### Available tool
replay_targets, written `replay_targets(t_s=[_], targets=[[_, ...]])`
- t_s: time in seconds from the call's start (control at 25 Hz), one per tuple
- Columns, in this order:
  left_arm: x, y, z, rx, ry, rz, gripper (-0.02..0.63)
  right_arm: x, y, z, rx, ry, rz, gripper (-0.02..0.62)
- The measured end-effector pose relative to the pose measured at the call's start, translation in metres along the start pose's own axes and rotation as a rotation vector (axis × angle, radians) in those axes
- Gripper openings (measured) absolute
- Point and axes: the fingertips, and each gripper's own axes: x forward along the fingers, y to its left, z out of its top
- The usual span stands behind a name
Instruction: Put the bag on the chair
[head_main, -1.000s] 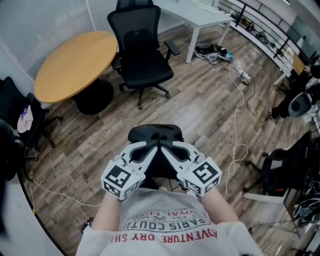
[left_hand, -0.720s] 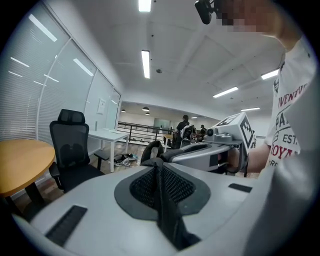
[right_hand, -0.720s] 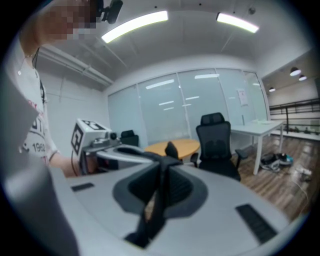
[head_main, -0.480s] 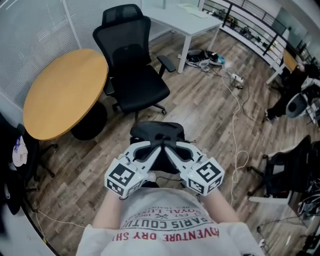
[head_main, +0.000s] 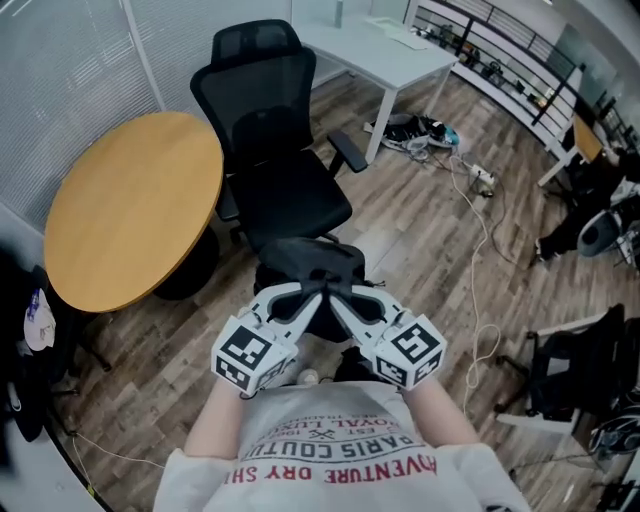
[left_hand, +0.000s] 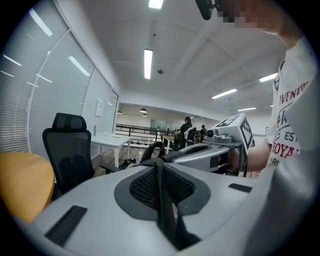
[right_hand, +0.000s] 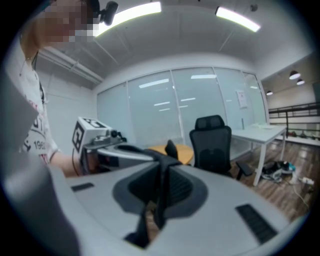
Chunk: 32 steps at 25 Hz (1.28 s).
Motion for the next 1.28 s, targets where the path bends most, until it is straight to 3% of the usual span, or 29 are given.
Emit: replay_targets(t_s=[0.48,0.8,1.0,1.28], targets=[[0.074,0.112,-0.008,-0.041,0.038,0.175,0.055,0.095,-0.105,0.005,-0.032,0.089,0.256,0.051],[0.139,0.191,0.016,-0.163,0.006,0.332,0.055,0.139,-0.184,0.030,-0.134,0.152,0.478,0.051],[0.163,0.234,0.025,-0.185,-0.026,0.405,0.055,0.176,-0.224,0.047,-0.202,0.157,0.501,0.051],[0.203,0.305,0.043,-0.208,-0.043,0.427,0.055,0.233,-0.285,0.074,-0.164,0.143,0.461,0.051]])
